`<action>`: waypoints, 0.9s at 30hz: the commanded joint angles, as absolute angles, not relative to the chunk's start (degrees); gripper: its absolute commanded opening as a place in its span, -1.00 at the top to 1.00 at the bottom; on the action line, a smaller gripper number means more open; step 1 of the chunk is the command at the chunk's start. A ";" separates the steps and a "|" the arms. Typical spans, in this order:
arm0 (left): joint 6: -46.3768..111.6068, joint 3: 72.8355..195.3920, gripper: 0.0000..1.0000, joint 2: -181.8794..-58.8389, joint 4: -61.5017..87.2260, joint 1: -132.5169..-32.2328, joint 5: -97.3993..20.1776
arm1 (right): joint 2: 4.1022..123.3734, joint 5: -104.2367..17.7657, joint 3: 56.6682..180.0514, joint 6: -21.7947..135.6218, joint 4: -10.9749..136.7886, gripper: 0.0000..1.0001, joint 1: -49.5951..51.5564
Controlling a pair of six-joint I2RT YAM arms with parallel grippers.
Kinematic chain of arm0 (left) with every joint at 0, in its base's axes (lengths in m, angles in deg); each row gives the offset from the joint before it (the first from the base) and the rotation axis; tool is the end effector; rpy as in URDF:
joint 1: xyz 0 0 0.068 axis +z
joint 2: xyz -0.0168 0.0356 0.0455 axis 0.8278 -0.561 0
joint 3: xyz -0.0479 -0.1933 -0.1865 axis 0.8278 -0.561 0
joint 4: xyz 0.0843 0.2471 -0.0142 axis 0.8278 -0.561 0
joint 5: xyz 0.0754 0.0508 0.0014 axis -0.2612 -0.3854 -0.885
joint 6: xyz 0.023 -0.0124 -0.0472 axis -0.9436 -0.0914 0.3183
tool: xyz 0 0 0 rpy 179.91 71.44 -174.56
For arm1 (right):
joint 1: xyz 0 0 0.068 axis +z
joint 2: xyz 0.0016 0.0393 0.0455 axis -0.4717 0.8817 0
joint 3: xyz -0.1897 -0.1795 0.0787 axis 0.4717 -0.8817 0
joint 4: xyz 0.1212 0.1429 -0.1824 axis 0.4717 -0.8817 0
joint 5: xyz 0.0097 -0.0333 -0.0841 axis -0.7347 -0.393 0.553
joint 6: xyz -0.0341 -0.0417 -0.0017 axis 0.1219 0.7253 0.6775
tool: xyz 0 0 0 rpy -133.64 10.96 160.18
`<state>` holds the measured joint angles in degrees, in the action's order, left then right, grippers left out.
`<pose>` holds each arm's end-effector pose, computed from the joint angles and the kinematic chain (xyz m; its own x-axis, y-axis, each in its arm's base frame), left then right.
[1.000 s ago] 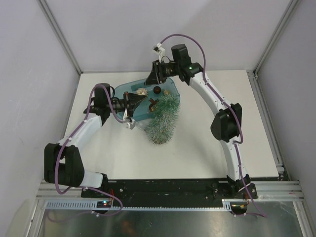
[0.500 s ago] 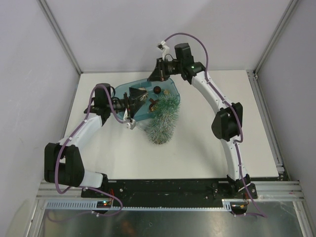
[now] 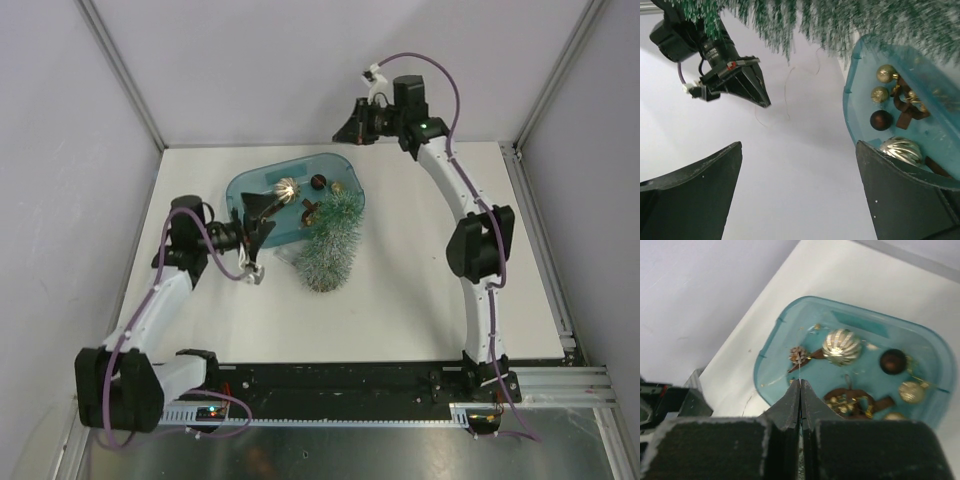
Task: Decorate the small christmas tree
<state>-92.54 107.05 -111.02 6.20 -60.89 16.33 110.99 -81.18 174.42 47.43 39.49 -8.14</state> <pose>0.2408 -0.0530 0.2844 0.9432 0.3320 0.0085 0.0566 -0.1859 0.9809 0.4774 0.2009 0.3600 -0.5616 0.0046 -0.8274 -0.7396 0.4455 0.5045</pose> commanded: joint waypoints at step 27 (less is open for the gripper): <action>-79.79 91.59 -0.98 -91.40 7.96 -67.15 6.23 | 44.85 -25.00 119.23 46.03 22.69 1.00 -9.62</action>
